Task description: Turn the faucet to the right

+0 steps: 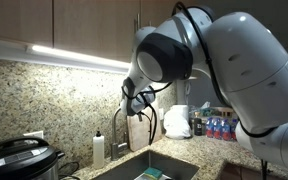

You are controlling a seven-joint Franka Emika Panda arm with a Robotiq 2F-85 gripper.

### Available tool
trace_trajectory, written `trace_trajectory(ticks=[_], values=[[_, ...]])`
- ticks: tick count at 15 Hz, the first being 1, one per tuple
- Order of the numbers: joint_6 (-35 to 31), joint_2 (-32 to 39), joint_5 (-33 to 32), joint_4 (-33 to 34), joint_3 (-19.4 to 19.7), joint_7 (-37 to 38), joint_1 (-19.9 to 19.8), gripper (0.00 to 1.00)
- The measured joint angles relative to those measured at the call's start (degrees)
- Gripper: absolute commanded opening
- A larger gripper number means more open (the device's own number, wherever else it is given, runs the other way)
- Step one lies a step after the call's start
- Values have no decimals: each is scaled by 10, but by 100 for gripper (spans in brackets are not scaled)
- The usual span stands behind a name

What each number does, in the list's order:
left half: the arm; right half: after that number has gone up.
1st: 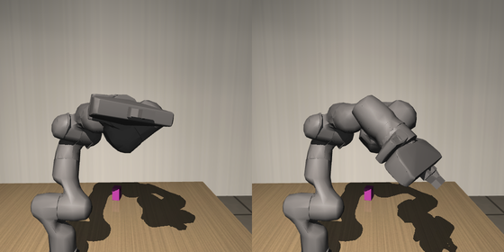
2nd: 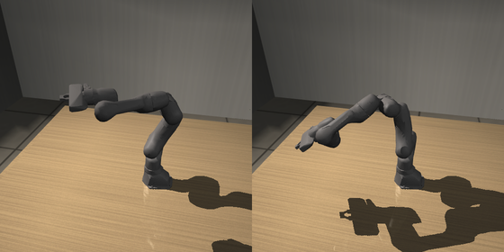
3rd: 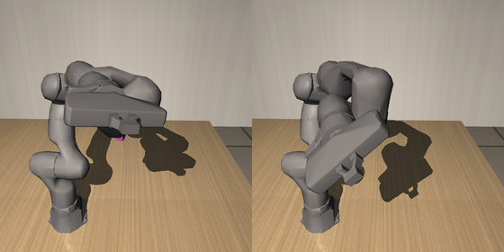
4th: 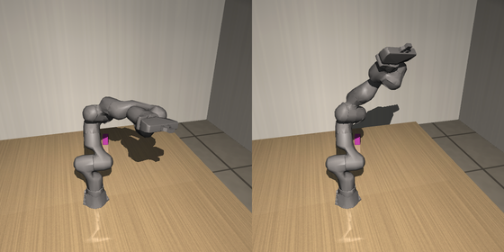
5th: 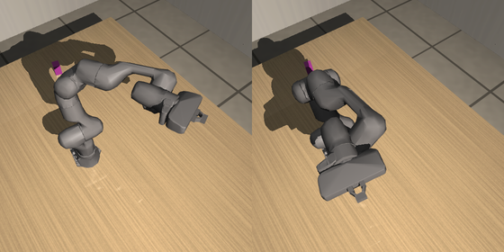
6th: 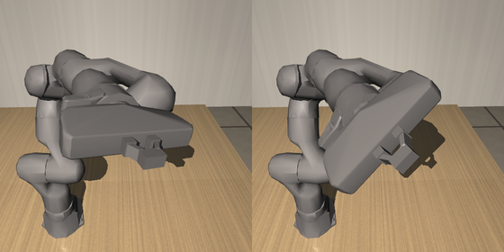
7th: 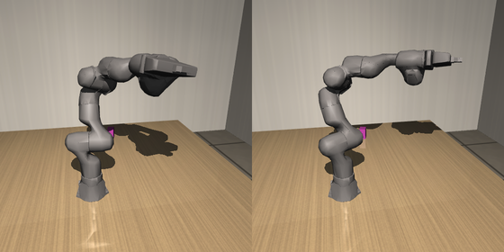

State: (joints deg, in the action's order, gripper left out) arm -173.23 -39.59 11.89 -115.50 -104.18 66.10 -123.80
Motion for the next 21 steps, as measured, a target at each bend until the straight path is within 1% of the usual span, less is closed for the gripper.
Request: trace_trajectory(ticks=[3,6,9,11,13,16,18,21], values=[[-3,1,0,-3,0,-1,4,0],[-36,13,1,-24,1,-2,22,0],[-83,41,1,-75,16,-7,62,0],[-96,68,1,-116,42,-23,105,0],[-94,97,1,-158,89,-50,167,0],[-72,144,-1,-212,185,-108,289,0],[-29,176,-2,-230,262,-153,381,0],[53,213,-2,-232,385,-214,517,0]])
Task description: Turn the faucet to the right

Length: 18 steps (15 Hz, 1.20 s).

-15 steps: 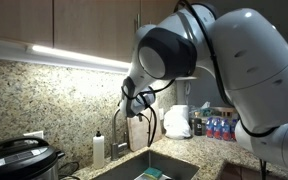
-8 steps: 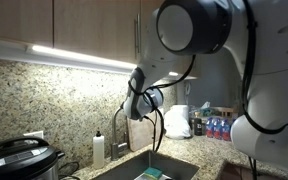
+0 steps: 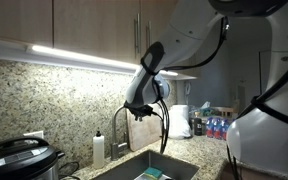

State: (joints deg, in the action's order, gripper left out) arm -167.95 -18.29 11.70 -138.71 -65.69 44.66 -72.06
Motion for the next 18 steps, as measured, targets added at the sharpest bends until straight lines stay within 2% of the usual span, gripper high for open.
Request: trace_trajectory(ticks=[5,9,11,14,18], values=[[217,0,45,29,223,-135,220,0],[404,-35,-23,34,407,-152,394,0],[481,-52,-67,38,479,-152,466,0],[549,-71,-112,38,545,-152,542,0],[592,-90,-143,39,578,-152,593,0]])
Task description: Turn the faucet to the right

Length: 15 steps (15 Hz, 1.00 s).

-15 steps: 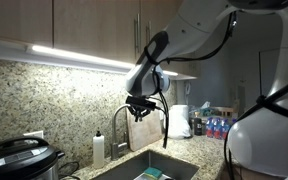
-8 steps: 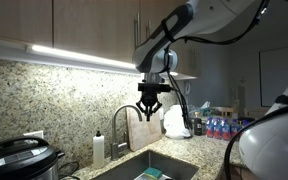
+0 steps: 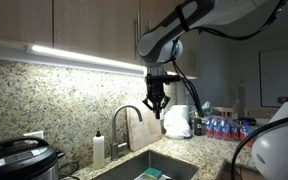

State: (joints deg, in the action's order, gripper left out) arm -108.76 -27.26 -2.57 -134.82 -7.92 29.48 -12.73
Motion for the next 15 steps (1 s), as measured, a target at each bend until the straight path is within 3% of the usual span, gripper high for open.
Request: trace_trajectory(ticks=[7,15], values=[[22,-21,-16,-8,12,-3,42,0],[23,-82,-16,-75,13,-4,64,0]])
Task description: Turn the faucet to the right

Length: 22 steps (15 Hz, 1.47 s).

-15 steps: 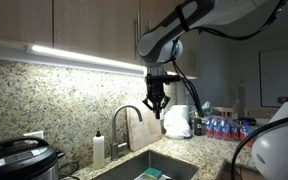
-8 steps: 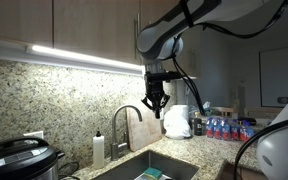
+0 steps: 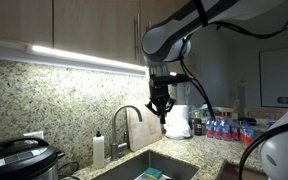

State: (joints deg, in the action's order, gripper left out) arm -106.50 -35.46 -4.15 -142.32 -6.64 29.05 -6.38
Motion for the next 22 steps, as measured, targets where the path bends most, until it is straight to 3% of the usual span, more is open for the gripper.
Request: trace_trajectory(ticks=[7,12,13,15,16,19,22], values=[[75,-49,0,-9,-4,-19,13,0],[88,-70,0,-8,-5,-34,14,0],[88,-72,0,-8,-4,-37,14,26],[80,-72,0,-8,-3,-38,14,33],[64,-68,2,-10,-2,-39,14,15],[2,-31,7,-27,-1,-44,19,33],[-5,-12,7,-27,-1,-44,21,33]])
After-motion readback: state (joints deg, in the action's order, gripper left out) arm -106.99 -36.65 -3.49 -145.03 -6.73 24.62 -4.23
